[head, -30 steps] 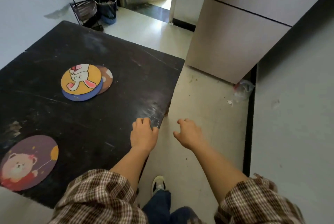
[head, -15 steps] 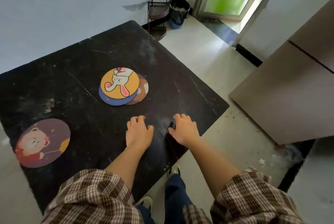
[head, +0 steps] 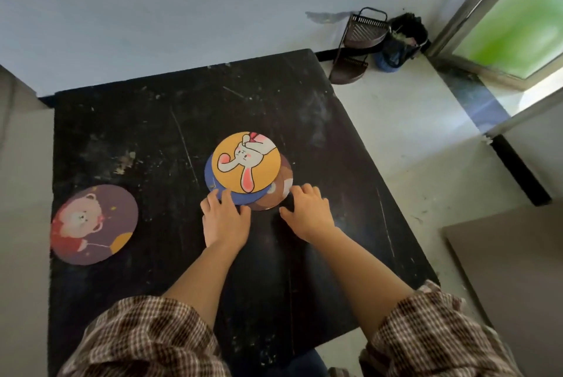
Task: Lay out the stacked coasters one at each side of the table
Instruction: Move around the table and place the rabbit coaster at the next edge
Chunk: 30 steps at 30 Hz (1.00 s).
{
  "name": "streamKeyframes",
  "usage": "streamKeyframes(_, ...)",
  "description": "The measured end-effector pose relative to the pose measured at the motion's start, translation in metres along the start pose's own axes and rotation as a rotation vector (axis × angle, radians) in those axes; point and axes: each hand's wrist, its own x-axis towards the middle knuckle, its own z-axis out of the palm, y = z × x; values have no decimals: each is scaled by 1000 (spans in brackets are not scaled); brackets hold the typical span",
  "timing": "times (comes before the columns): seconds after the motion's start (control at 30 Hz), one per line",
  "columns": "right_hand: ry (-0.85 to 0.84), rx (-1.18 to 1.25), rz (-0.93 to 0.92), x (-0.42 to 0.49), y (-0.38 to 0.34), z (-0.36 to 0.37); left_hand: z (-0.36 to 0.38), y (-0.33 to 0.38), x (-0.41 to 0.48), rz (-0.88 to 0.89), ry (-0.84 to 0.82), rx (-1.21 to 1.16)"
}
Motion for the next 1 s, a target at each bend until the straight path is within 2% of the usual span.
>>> streamKeyframes(0.17,39,16,17,51,-15,-13,-1,0,39,-28,61,-1)
streamKeyframes(0.33,42,75,64,86,-23,-17,11,0,55,15,98,90)
streamKeyframes(0.53,50,169,129,111,-37,-12,18,-7,65,18,61,180)
streamKeyframes(0.7,147,448,217,121,-47,-15,19,-10,67,4,57,180)
streamKeyframes(0.87,45,623,298,123,-43,-29,13,-3,70,-30,36,155)
streamKeyframes(1.0,-20,890,399,109,-38,-33,2,-2,63,-166,48,-27)
